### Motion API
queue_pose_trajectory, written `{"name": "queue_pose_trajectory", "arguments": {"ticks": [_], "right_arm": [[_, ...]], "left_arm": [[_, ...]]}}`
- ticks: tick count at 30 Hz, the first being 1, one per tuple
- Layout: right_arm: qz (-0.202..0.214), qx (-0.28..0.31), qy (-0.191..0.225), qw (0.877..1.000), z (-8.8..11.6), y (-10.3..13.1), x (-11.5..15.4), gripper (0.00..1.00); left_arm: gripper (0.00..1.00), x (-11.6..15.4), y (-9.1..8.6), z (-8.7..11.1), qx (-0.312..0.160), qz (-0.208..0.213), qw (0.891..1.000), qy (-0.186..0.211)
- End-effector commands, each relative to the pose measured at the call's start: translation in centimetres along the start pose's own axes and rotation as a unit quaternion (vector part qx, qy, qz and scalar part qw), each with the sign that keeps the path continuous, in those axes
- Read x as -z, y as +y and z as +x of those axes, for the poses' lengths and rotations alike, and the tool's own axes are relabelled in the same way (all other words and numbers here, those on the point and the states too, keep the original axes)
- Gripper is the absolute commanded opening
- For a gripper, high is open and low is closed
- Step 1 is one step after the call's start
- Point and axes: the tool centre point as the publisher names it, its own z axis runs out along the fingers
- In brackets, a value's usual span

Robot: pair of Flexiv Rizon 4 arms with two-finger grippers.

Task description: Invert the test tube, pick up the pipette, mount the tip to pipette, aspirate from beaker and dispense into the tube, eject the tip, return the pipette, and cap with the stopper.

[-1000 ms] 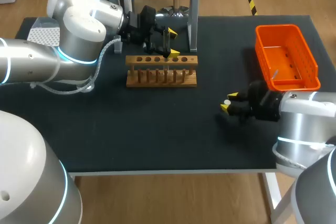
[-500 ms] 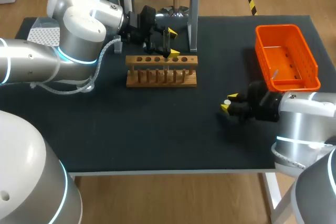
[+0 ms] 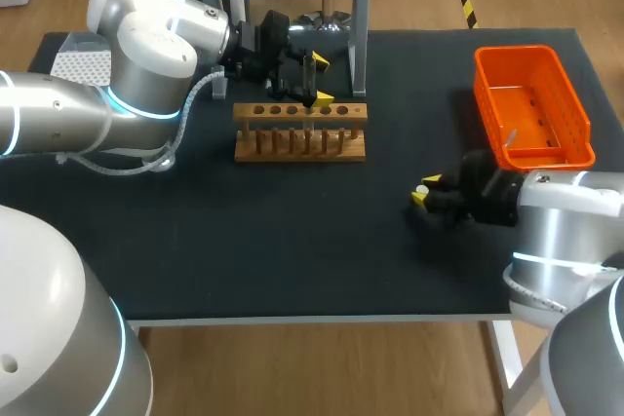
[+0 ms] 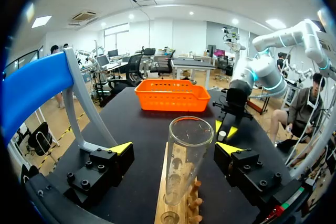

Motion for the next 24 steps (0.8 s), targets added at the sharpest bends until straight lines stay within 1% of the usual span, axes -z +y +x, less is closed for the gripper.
{"name": "queue_pose_trajectory", "arguments": {"ticks": [1, 2, 8, 13, 16, 17, 24], "right_arm": [[0.000, 0.000, -0.003, 1.000, 0.06, -0.01, -0.08, 0.33], [0.000, 0.000, -0.003, 1.000, 0.06, 0.00, -0.08, 0.35], [0.001, -0.001, -0.003, 1.000, 0.02, 0.01, -0.09, 0.29], [0.001, -0.001, -0.004, 1.000, -0.01, 0.00, -0.12, 0.17], [0.002, -0.002, -0.004, 1.000, -0.03, -0.02, -0.15, 0.06], [0.003, -0.002, -0.004, 1.000, -0.03, -0.03, -0.16, 0.00], [0.004, -0.002, -0.002, 1.000, -0.07, -0.02, -0.18, 0.00]], "left_arm": [[1.00, -0.03, 0.00, -0.15, 0.000, -0.001, 1.000, 0.002], [1.00, -0.03, 0.00, -0.15, 0.000, -0.001, 1.000, 0.002], [1.00, -0.03, 0.00, -0.15, 0.000, -0.001, 1.000, 0.002], [1.00, -0.03, 0.00, -0.15, 0.000, -0.001, 1.000, 0.002], [1.00, -0.03, 0.00, -0.15, 0.000, -0.001, 1.000, 0.002], [1.00, -0.03, 0.00, -0.15, 0.000, -0.001, 1.000, 0.002], [1.00, -0.03, 0.00, -0.15, 0.000, -0.001, 1.000, 0.002]]}}
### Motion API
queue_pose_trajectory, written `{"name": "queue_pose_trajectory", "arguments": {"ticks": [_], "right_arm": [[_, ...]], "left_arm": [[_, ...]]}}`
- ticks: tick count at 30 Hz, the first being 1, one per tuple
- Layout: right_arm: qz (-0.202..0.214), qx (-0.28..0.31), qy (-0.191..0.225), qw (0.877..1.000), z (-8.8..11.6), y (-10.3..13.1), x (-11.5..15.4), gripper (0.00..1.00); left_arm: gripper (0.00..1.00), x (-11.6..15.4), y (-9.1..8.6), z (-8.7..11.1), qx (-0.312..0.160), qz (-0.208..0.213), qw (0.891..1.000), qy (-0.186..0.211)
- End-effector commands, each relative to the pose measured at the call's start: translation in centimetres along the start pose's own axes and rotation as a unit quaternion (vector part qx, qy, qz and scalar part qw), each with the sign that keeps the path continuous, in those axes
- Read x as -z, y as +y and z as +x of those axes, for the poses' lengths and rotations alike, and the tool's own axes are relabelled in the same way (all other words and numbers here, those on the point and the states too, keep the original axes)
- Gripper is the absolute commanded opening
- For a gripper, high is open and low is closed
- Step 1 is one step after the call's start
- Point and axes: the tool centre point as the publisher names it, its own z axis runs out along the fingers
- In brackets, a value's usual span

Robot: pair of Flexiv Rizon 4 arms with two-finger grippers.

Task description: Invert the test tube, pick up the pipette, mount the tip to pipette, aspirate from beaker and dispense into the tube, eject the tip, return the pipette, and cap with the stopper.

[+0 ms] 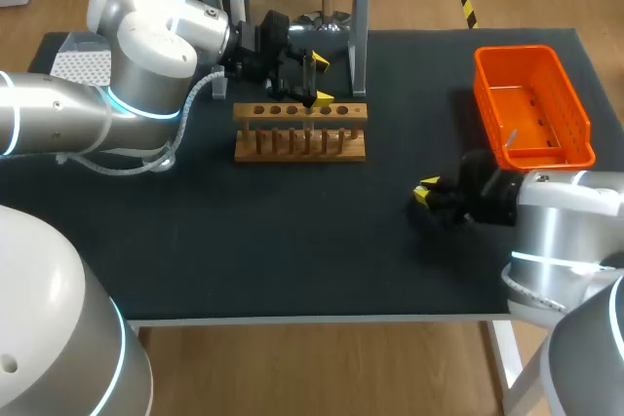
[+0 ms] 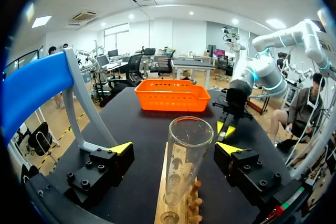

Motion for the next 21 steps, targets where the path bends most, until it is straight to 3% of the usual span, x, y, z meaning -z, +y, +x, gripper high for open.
{"name": "queue_pose_trajectory", "arguments": {"ticks": [1, 10, 21], "right_arm": [[0.000, 0.000, 0.000, 1.000, -0.1, 0.1, -0.1, 0.00], [-0.031, -0.009, 0.024, 0.999, -1.1, 3.7, 1.0, 0.00], [-0.046, 0.020, 0.079, 0.996, -2.9, 10.7, 2.9, 0.00]], "left_arm": [[1.00, 0.0, 0.0, -0.2, 0.000, -0.001, 1.000, 0.002], [1.00, 0.0, 0.0, -0.2, 0.000, -0.001, 1.000, 0.002], [1.00, 0.0, 0.0, -0.2, 0.000, -0.001, 1.000, 0.002]]}}
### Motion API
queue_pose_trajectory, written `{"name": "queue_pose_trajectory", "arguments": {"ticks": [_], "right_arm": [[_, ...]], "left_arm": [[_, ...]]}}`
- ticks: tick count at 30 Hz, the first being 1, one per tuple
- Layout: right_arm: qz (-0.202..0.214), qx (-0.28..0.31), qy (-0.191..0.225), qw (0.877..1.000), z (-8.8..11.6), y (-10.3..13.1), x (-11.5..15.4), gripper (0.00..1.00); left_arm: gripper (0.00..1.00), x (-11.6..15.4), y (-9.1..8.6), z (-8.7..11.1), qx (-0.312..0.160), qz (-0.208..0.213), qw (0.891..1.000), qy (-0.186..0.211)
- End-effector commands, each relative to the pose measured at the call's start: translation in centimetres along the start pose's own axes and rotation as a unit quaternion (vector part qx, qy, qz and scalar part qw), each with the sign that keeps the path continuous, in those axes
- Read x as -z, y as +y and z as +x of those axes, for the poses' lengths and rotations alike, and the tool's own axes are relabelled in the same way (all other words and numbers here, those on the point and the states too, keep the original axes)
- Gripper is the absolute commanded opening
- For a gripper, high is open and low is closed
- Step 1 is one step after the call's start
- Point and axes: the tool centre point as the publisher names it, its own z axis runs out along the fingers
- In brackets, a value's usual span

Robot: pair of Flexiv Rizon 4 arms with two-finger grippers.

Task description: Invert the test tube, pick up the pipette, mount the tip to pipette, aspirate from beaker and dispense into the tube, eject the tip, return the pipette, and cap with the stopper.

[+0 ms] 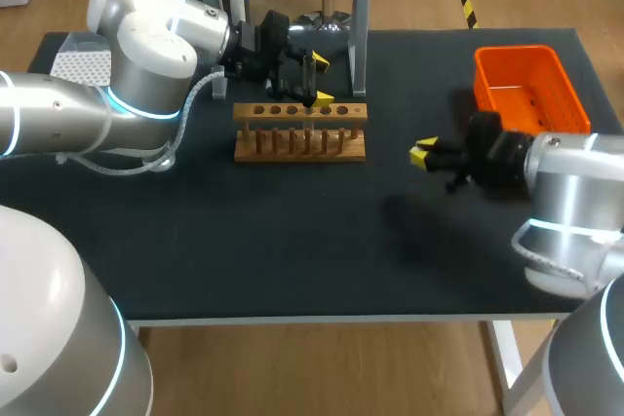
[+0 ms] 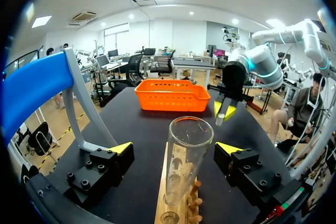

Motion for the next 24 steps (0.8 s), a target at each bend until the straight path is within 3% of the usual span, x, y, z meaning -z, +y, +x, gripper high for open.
{"name": "queue_pose_trajectory", "arguments": {"ticks": [1, 14, 24], "right_arm": [[0.013, 0.006, 0.055, 0.998, -1.5, 3.2, 1.2, 0.00], [0.010, 0.099, 0.123, 0.987, -3.6, 12.5, 1.6, 0.00], [0.012, 0.122, 0.184, 0.975, -3.6, 16.5, -0.1, 0.00]], "left_arm": [[1.00, 0.0, 0.0, -0.2, 0.000, -0.001, 1.000, 0.002], [1.00, 0.0, 0.0, -0.2, 0.000, -0.001, 1.000, 0.002], [1.00, 0.0, 0.0, -0.2, 0.000, -0.001, 1.000, 0.002]]}}
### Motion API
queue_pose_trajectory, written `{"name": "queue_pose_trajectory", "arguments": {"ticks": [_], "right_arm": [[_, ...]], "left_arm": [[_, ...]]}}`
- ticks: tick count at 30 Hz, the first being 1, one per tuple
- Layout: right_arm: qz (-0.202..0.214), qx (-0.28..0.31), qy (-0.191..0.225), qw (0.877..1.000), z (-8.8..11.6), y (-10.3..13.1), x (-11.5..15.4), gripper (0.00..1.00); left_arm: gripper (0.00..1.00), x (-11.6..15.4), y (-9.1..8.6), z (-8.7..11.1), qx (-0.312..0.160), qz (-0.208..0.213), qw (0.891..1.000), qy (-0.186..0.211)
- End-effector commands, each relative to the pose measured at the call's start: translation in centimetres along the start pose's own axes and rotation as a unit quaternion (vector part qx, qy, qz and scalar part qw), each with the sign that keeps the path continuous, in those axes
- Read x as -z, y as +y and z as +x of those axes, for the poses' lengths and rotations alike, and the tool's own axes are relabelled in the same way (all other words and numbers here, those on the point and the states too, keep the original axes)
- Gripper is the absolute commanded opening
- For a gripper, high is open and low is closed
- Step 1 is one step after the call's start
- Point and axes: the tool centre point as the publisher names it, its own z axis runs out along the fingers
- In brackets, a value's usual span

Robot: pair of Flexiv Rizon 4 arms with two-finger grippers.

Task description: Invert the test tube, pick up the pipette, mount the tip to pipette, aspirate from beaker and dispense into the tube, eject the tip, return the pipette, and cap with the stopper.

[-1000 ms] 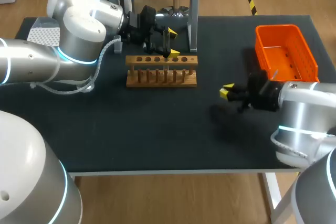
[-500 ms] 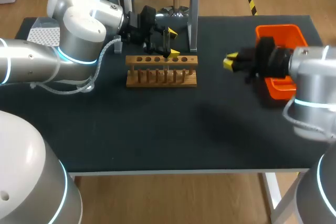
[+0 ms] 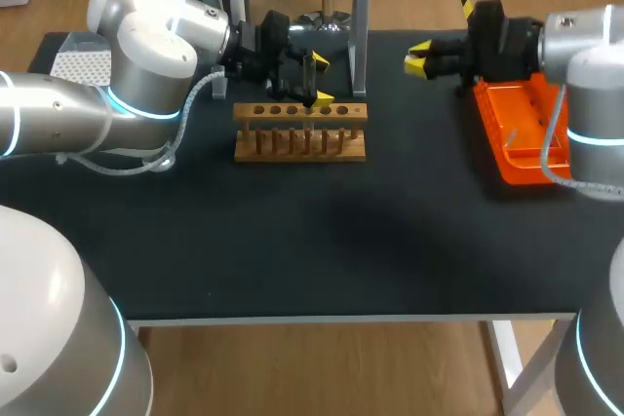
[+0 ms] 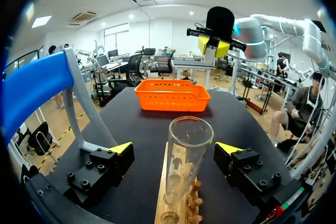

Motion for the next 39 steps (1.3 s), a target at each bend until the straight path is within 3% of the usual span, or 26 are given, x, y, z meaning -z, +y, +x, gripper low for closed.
{"name": "queue_pose_trajectory", "arguments": {"ticks": [1, 20, 39], "right_arm": [[0.017, 0.003, 0.109, 0.994, -0.9, 1.1, -1.1, 0.00], [0.060, 0.009, 0.194, 0.979, -1.0, 4.3, -6.2, 0.00], [0.068, 0.014, 0.220, 0.973, -0.7, 5.7, -10.7, 0.00]], "left_arm": [[1.00, 0.0, 0.0, -0.2, 0.000, -0.001, 1.000, 0.002], [1.00, 0.0, 0.0, -0.2, 0.000, -0.001, 1.000, 0.002], [1.00, 0.0, 0.0, -0.2, 0.000, -0.001, 1.000, 0.002]]}}
